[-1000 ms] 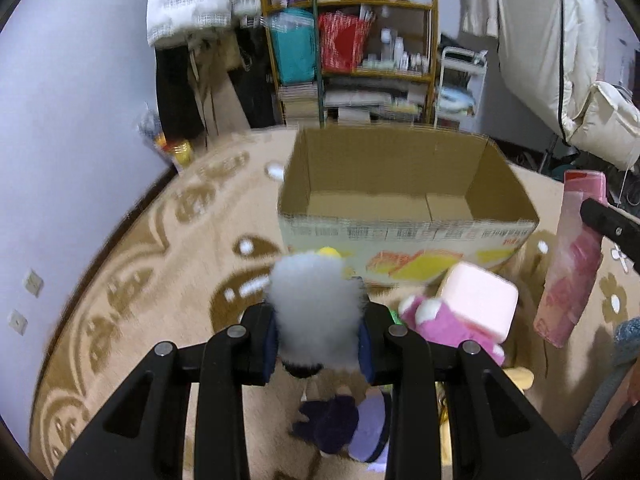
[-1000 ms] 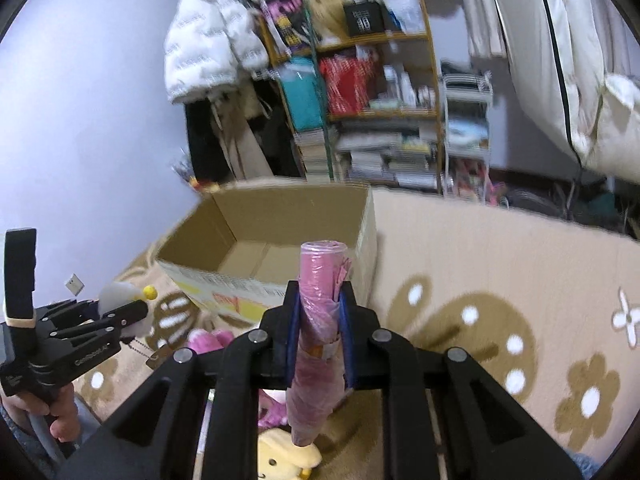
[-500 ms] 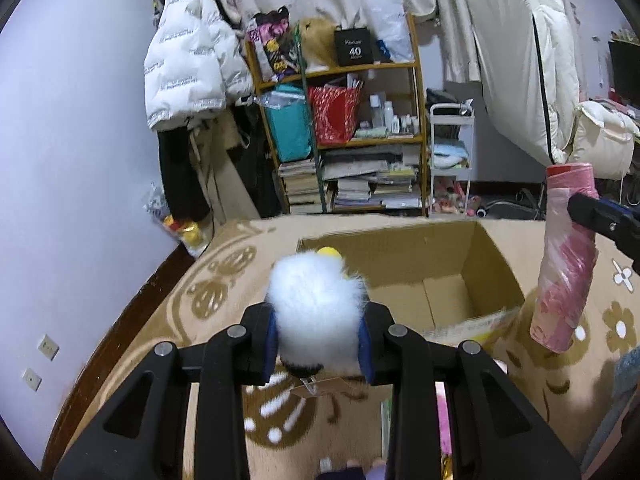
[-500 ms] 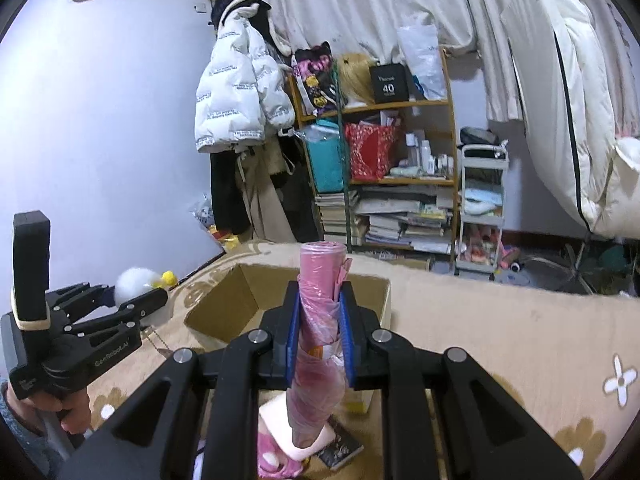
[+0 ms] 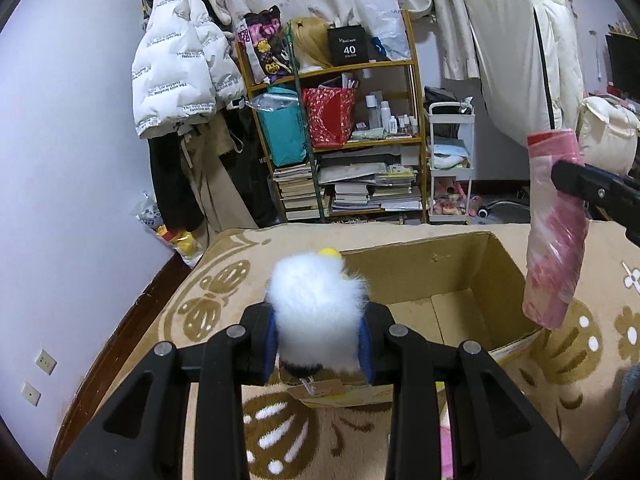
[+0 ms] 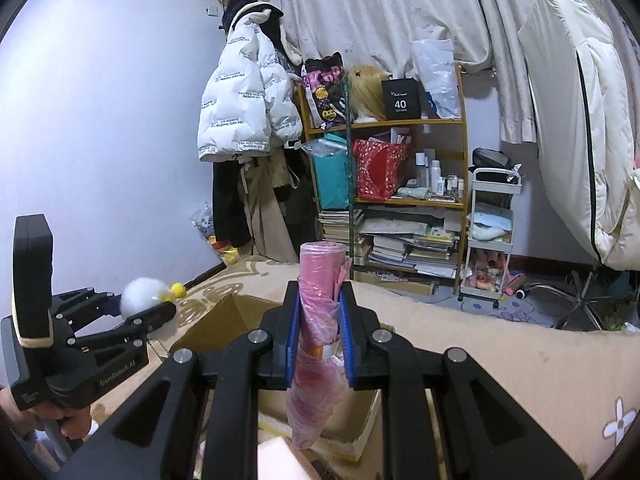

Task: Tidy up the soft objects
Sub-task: 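Lift both held items and carry them over the open cardboard box, then open the left tool to drop the chick while the right tool drops the bag into the box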

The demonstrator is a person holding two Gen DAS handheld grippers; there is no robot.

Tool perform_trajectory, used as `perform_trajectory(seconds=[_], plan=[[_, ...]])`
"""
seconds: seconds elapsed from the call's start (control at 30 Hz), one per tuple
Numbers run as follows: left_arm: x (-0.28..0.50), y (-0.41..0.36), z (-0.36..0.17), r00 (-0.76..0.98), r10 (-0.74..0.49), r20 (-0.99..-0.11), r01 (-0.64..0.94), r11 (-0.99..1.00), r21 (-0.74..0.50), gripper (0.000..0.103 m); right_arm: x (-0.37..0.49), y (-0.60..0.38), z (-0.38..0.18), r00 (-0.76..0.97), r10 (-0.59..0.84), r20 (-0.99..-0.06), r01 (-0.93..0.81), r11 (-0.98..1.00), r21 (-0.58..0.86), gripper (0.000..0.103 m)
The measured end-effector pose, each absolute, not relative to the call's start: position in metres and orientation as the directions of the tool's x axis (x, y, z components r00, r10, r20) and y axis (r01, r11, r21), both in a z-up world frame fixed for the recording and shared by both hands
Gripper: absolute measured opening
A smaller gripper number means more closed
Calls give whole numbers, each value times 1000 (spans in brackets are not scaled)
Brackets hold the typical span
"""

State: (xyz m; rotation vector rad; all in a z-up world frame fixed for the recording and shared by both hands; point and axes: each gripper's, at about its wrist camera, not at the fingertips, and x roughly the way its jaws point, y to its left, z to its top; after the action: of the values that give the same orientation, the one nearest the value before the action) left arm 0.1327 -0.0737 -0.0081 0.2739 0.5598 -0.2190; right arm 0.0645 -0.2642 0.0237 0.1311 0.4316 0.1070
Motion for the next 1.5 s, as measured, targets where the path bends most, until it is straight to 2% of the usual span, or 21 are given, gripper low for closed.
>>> perform_trajectory(seconds=[0.4, 0.83, 0.87, 0.97, 1.07, 1.13, 1.2, 1.27, 1.33, 1.5], plan=[[154, -86, -26, 801, -129, -585, 293, 936, 195, 31, 86, -269, 7, 888, 133, -441, -79, 987, 140, 19], [171, -86, -50, 727, -129, -675, 311, 938, 155, 35, 100, -273, -16, 867, 146, -477, -82, 985, 152, 21], [172, -86, -52, 722, -129, -679, 312, 938, 153, 38, 101, -274, -17, 864, 149, -481, -82, 984, 158, 22], [173, -86, -54, 732, -108, -673, 288, 944, 162, 63, 103, -279, -20, 856, 165, -490, -80, 979, 189, 23], [173, -83, -55, 729, -110, -676, 281, 948, 148, 64, 104, -283, -23, 851, 168, -498, -69, 975, 212, 35], [173, -81, -55, 722, -103, -684, 274, 951, 146, 66, 103, -284, -23, 848, 176, -499, -72, 973, 220, 37], [171, -75, -53, 723, -93, -685, 256, 956, 141, 73, 101, -283, -23, 847, 180, -499, -75, 972, 223, 39], [166, -68, -49, 721, -85, -687, 239, 962, 132, 80, 102, -284, -22, 847, 179, -501, -71, 971, 227, 51], [161, -63, -44, 719, -82, -690, 228, 966, 124, 84, 99, -285, -22, 843, 186, -505, -69, 968, 242, 56], [140, -44, -32, 717, -58, -695, 181, 978, 106, 95, 82, -283, -17, 830, 186, -525, -56, 966, 253, 82]])
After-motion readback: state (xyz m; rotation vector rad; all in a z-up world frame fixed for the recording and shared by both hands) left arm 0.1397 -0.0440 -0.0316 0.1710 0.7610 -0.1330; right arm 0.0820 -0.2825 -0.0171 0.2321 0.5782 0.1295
